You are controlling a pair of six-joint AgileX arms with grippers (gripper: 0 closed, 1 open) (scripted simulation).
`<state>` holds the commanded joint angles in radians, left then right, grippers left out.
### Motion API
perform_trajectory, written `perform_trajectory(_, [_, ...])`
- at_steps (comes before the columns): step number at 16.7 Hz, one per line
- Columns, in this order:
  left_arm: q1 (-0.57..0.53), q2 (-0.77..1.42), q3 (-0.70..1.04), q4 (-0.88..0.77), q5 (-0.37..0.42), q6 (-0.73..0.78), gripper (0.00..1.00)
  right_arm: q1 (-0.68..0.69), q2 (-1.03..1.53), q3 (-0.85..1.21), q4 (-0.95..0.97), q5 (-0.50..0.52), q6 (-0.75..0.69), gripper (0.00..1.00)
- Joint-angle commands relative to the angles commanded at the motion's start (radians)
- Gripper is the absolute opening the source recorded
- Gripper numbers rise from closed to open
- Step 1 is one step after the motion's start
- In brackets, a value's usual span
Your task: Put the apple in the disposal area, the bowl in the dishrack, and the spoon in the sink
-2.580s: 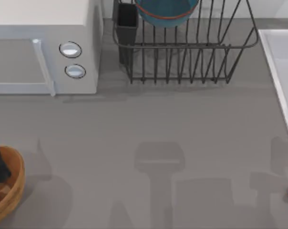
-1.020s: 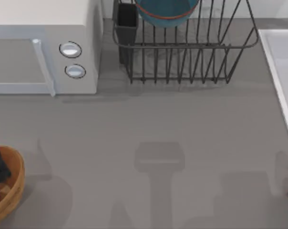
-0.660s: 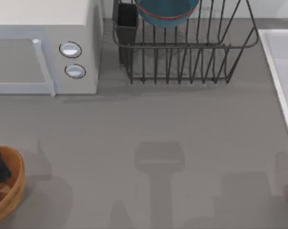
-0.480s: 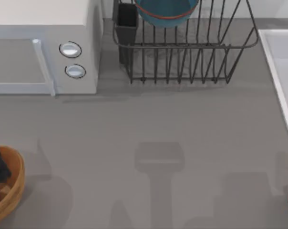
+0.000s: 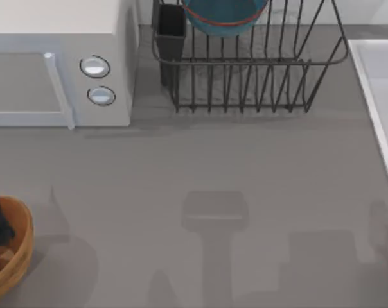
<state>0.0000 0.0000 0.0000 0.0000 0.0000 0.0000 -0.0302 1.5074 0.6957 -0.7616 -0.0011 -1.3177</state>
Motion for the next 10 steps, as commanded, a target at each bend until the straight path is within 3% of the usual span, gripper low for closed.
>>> perform_trajectory(10, [0.000, 0.000, 0.000, 0.000, 0.000, 0.000, 1.00, -0.003, -0.148, 0.237, -0.384, 0.001, -0.005, 0.00])
